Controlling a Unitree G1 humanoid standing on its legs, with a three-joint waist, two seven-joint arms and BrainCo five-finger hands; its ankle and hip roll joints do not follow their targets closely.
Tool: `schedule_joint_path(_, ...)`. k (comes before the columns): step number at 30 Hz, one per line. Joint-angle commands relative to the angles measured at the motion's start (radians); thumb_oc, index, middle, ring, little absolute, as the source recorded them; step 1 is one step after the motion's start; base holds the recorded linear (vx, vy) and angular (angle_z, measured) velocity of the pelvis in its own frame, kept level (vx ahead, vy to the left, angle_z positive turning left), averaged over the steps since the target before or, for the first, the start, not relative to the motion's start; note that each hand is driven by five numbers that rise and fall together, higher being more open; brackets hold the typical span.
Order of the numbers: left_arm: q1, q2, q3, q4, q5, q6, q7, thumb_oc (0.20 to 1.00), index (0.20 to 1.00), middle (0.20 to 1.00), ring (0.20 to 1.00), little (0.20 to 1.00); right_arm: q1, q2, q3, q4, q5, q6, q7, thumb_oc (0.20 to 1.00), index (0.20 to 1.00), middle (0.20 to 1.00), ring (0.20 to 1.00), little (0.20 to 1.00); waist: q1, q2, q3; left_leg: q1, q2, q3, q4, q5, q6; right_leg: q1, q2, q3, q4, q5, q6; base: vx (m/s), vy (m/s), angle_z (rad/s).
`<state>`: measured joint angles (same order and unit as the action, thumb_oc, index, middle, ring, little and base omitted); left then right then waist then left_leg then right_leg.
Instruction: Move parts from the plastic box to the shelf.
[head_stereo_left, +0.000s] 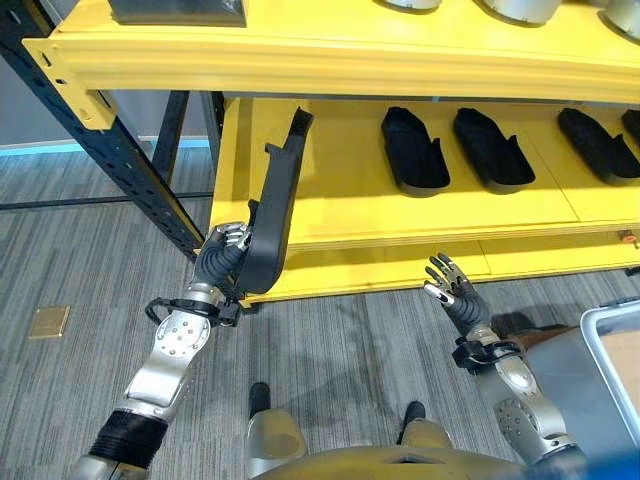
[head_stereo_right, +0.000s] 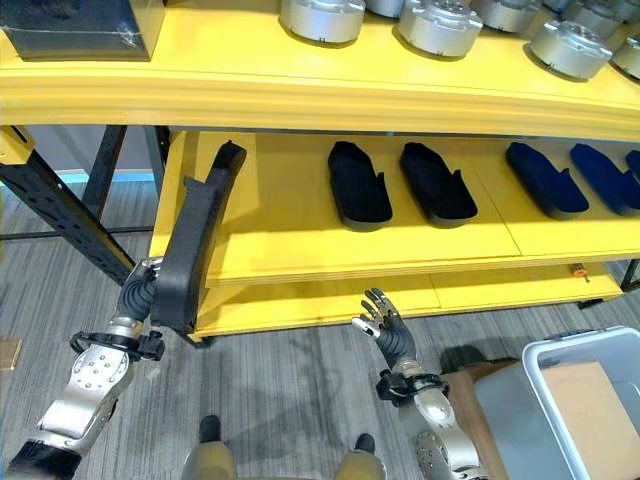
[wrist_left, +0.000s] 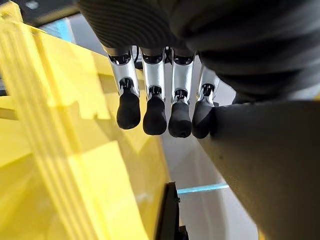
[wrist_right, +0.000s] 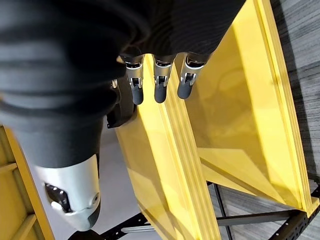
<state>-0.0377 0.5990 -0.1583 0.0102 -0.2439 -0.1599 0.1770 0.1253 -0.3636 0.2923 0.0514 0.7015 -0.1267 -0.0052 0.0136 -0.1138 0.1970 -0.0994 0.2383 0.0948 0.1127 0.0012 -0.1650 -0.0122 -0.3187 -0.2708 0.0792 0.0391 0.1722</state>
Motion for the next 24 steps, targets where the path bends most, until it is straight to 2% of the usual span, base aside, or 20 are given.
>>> schedule_joint_path(1, -0.143, -0.025, -0.018, -0.011, 0.092, -0.069, 0.06, 0.2, 0.2, 0.2, 0.2, 0.2, -0.004, -0.044, 0.005, -0.082, 0.011, -0.044, 0.014, 1.0, 1.0, 1.0, 1.0, 1.0, -0.047, 0.012, -0.009, -0.081, 0.012, 0.01, 0.044, 0.063, 0.039, -0.002, 0.02, 0.0, 0.102, -0.06, 0.003, 0.05, 0.022, 0.16)
schedule_joint_path(7, -0.38, -0.022, -0.125, 0.109, 0.198, -0.038, 0.141, 0.2, 0.2, 0.2, 0.2, 0.2, -0.088, -0.048, 0.058, -0.079, 0.006, -0.046, -0.001, 1.0, 1.0, 1.0, 1.0, 1.0, -0.05, -0.005, 0.03, -0.155, 0.004, -0.017, 0.116, 0.047, 0.034, -0.039, 0.017, 0.004, 0.14, -0.071, 0.0, -0.01, 0.005, 0.1)
schedule_joint_path(12, -0.612, -0.027, -0.217, 0.278, 0.28, -0.001, 0.227, 0.2, 0.2, 0.2, 0.2, 0.2, -0.151, -0.055, 0.103, -0.084, 0.015, -0.059, -0.01, 1.0, 1.0, 1.0, 1.0, 1.0, -0.068, -0.001, 0.083, -0.21, 0.004, -0.028, 0.146, 0.051, 0.03, -0.104, 0.021, 0.016, 0.184, -0.078, -0.007, -0.06, 0.005, 0.0)
schedule_joint_path(13, -0.615, -0.028, -0.219, 0.281, 0.28, -0.002, 0.228, 0.2, 0.2, 0.2, 0.2, 0.2, -0.152, -0.054, 0.102, -0.084, 0.015, -0.059, -0.01, 1.0, 1.0, 1.0, 1.0, 1.0, -0.067, 0.0, 0.083, -0.212, 0.005, -0.028, 0.147, 0.051, 0.03, -0.106, 0.021, 0.016, 0.185, -0.078, -0.007, -0.11, 0.003, -0.02)
schedule_joint_path(14, -0.698, -0.027, -0.236, 0.354, 0.27, 0.01, 0.266, 0.2, 0.2, 0.2, 0.2, 0.2, -0.176, -0.061, 0.12, -0.086, 0.018, -0.064, -0.014, 1.0, 1.0, 1.0, 1.0, 1.0, -0.078, 0.001, 0.104, -0.236, 0.009, -0.029, 0.166, 0.048, 0.031, -0.142, 0.022, 0.03, 0.207, -0.076, -0.008, -0.1, 0.014, -0.04)
schedule_joint_path(19, -0.823, 0.017, -0.201, 0.477, 0.216, 0.008, 0.351, 0.2, 0.2, 0.2, 0.2, 0.2, -0.174, -0.073, 0.133, -0.094, 0.01, -0.074, -0.017, 1.0, 1.0, 1.0, 1.0, 1.0, -0.098, 0.001, 0.131, -0.287, 0.028, -0.021, 0.198, 0.045, 0.032, -0.224, 0.03, 0.061, 0.238, -0.068, -0.006, -0.09, 0.005, -0.13)
schedule_joint_path(22, -0.895, 0.07, -0.19, 0.562, 0.173, 0.009, 0.391, 0.2, 0.2, 0.2, 0.2, 0.2, -0.133, -0.088, 0.135, -0.095, 0.019, -0.075, -0.001, 1.0, 1.0, 1.0, 1.0, 1.0, -0.114, -0.001, 0.126, -0.322, 0.04, -0.025, 0.215, 0.042, 0.03, -0.267, 0.036, 0.072, 0.253, -0.068, -0.005, -0.02, -0.027, -0.16)
schedule_joint_path(24, -0.918, 0.077, -0.196, 0.58, 0.166, 0.01, 0.397, 0.2, 0.2, 0.2, 0.2, 0.2, -0.126, -0.09, 0.136, -0.095, 0.022, -0.073, 0.002, 1.0, 1.0, 1.0, 1.0, 1.0, -0.117, 0.0, 0.123, -0.329, 0.041, -0.026, 0.218, 0.041, 0.03, -0.274, 0.038, 0.073, 0.256, -0.068, -0.006, 0.0, -0.011, -0.05)
